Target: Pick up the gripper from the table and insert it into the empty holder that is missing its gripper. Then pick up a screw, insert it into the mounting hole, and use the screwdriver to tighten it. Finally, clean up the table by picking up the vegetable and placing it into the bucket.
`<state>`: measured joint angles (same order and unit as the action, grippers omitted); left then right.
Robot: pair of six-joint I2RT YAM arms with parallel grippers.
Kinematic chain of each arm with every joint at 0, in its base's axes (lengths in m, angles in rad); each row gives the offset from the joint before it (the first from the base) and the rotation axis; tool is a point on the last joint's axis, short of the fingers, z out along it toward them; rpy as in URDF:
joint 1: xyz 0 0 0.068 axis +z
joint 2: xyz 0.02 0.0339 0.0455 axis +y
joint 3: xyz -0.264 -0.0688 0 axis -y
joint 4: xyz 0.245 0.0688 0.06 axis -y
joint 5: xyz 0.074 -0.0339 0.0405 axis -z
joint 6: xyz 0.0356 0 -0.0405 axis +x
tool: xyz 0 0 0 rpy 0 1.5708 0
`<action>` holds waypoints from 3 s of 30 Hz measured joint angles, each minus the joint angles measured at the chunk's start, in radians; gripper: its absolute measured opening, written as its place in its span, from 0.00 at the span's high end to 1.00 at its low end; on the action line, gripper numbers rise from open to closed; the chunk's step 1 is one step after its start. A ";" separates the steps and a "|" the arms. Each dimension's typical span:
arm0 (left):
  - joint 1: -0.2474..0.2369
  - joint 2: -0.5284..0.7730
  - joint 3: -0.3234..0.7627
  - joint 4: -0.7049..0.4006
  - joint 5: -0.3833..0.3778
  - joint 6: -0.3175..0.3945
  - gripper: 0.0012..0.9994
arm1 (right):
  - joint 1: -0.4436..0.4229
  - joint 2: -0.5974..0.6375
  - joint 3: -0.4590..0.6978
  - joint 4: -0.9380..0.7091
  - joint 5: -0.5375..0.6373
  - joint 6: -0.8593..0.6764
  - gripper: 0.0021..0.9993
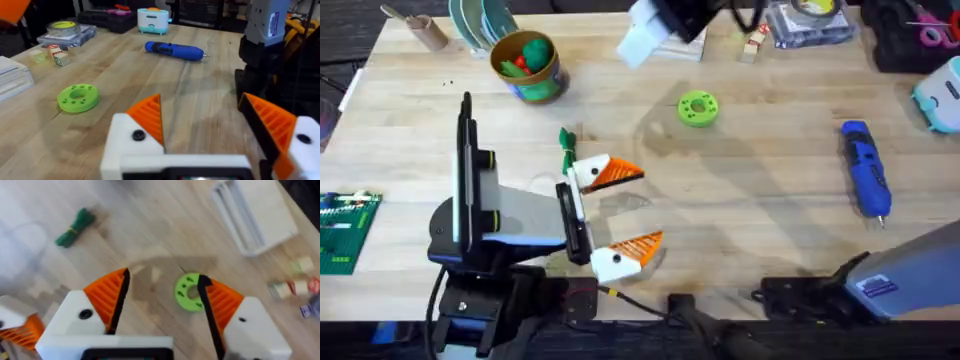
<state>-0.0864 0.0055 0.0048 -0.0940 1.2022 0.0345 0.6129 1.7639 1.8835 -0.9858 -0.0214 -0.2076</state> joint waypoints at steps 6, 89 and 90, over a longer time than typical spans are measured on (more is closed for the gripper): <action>0.000 0.000 0.000 0.000 0.003 0.003 0.64 | -0.170 -0.080 0.000 -0.038 0.036 0.055 0.10; 0.000 0.000 0.000 0.000 0.004 0.003 1.00 | -1.161 0.060 -0.661 0.077 0.020 -0.314 0.09; 0.000 0.000 0.000 0.001 0.004 0.003 1.00 | -1.159 0.061 -0.664 0.080 0.026 -0.308 0.09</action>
<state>-0.0864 0.0055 0.0048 -0.0933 1.2060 0.0380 -0.5457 1.8244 1.2198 -0.9062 0.0044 -0.5151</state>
